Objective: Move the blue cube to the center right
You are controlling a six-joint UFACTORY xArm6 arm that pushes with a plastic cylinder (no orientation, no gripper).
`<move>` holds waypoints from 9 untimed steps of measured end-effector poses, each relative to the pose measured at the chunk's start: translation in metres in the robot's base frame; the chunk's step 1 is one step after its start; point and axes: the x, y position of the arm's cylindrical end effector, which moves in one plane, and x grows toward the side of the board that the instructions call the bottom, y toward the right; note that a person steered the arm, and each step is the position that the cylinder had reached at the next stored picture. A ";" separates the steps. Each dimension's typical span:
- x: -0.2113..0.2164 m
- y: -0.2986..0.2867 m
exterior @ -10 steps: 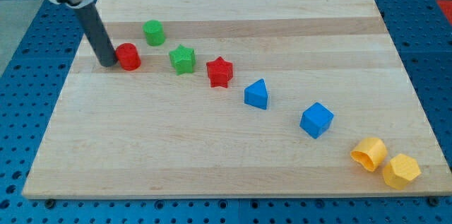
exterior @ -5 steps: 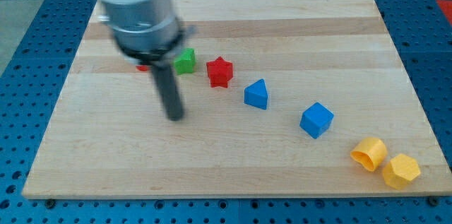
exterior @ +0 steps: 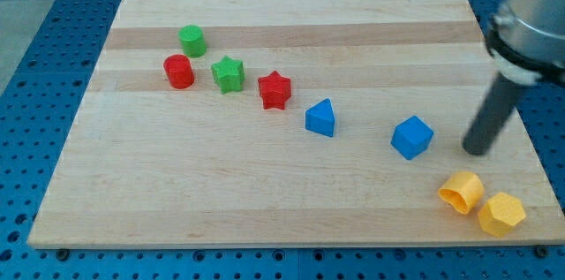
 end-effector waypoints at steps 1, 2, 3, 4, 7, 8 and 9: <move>0.002 -0.065; -0.027 -0.080; -0.048 -0.071; -0.020 -0.088; -0.061 -0.084; -0.061 -0.094; -0.060 -0.129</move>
